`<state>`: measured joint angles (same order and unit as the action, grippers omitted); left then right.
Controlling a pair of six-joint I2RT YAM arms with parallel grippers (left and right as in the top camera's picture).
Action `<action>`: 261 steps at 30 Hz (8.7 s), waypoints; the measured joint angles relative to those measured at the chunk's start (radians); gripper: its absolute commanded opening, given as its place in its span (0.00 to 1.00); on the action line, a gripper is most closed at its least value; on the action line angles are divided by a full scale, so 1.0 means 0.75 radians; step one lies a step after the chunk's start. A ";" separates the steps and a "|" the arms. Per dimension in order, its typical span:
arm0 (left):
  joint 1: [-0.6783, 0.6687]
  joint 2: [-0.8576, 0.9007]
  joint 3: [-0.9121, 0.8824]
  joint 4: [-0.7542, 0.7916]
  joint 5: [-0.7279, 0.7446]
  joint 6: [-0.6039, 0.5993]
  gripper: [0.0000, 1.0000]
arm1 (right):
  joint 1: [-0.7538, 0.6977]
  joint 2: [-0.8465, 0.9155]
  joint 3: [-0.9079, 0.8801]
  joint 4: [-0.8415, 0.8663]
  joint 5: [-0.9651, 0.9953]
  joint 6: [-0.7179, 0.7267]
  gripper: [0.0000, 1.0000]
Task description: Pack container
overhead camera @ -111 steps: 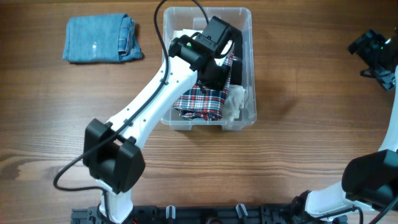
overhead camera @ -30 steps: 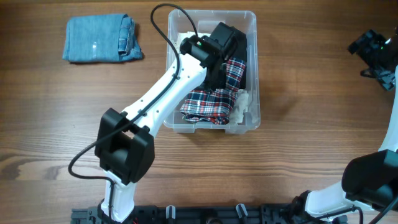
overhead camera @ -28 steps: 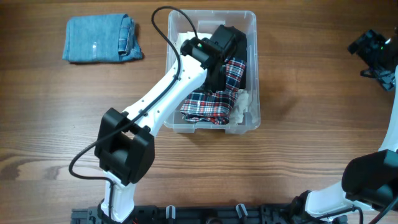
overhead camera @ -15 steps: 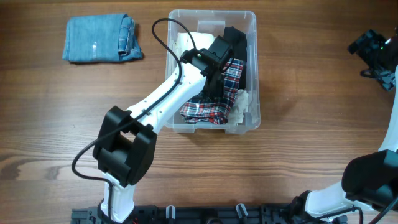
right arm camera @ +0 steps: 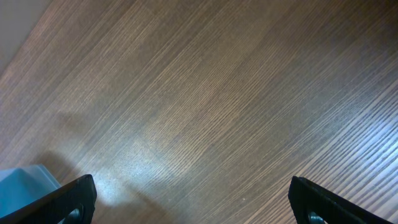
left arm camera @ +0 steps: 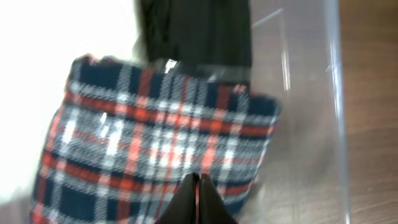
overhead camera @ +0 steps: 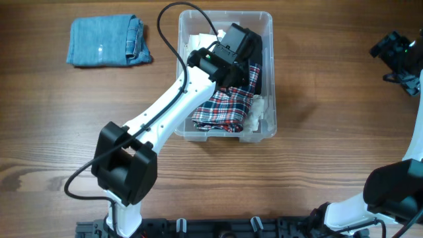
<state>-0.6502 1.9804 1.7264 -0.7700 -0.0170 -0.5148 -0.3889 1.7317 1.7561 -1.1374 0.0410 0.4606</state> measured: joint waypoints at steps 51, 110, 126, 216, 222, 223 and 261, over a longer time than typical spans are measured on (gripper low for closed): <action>0.686 -0.229 0.015 0.149 -0.303 0.198 0.04 | 0.000 0.000 0.000 0.001 0.001 0.000 1.00; 1.042 0.419 0.076 -0.107 0.317 0.436 0.04 | 0.000 0.000 0.000 0.000 0.001 0.000 1.00; 1.033 0.106 0.074 0.113 0.379 0.434 0.04 | 0.000 0.000 0.000 0.000 0.001 0.000 1.00; 1.549 0.384 0.103 -0.223 0.826 0.941 0.88 | 0.000 0.000 0.000 0.001 0.001 0.000 1.00; 1.549 0.470 0.103 -0.223 0.896 0.961 0.88 | 0.000 0.000 0.000 0.001 0.001 0.000 1.00; 1.549 0.475 0.103 -0.223 0.911 0.961 0.88 | 0.000 0.000 0.000 0.001 0.001 0.000 1.00; 1.376 0.496 0.106 -0.390 0.944 0.988 0.04 | 0.000 0.000 0.000 0.001 0.001 0.000 1.00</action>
<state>0.3817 2.3528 1.8057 -1.0626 0.6907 0.2264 -0.3889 1.7317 1.7561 -1.1370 0.0414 0.4606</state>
